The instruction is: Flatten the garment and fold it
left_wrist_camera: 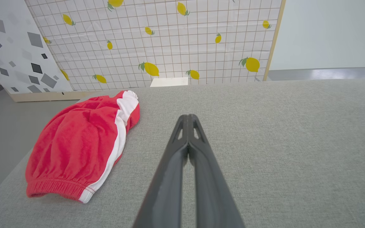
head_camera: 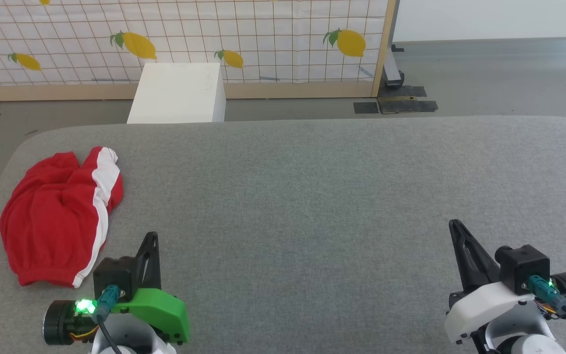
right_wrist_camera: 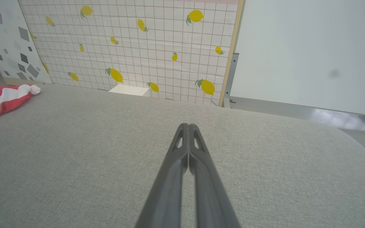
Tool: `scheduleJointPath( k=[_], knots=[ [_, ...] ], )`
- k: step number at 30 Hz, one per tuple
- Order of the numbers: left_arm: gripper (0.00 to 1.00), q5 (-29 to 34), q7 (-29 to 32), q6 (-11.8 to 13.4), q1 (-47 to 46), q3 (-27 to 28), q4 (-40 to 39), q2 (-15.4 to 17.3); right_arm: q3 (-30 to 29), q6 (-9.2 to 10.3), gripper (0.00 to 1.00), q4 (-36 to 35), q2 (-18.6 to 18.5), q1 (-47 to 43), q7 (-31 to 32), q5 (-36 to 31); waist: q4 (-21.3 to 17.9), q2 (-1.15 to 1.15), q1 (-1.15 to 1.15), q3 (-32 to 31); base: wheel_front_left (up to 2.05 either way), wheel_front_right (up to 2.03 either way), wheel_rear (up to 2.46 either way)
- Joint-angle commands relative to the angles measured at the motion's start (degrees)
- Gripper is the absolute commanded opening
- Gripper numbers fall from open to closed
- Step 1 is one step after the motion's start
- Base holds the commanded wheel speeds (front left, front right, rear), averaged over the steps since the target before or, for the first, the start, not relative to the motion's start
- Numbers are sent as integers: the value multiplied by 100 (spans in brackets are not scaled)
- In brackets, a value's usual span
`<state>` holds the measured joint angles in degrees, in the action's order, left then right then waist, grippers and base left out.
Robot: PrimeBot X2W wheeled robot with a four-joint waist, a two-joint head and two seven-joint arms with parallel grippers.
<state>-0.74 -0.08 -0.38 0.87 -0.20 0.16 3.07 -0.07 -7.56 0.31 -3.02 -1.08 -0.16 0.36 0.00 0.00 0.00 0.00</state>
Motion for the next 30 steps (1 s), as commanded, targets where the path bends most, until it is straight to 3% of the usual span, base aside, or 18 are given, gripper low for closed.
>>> scheduleJointPath(
  k=[1, 9, 10, 30],
  knots=[
    [0, 74, 8, 38, -87, 20, -16, -19, 7, 8, 0, -31, 14, 108, 16, -36, 0, 0, 0, 0, 0, 0, 0],
    [0, 74, 8, 38, -87, 20, -16, -19, 7, 8, 0, -31, 14, 108, 16, -36, 0, 0, 0, 0, 0, 0, 0],
    [100, 0, 0, 0, 0, 1, 0, 0, 0, 0, 100, 0, 0, 0, 0, 0, 0, 0, 0, 0, 0, 0, 0],
    [100, -123, -191, 66, -6, -112, 104, -2, -83, 0, 100, 101, 1, -82, -191, 177, 26, 0, 0, 20, 0, 0, 0]
  ],
)
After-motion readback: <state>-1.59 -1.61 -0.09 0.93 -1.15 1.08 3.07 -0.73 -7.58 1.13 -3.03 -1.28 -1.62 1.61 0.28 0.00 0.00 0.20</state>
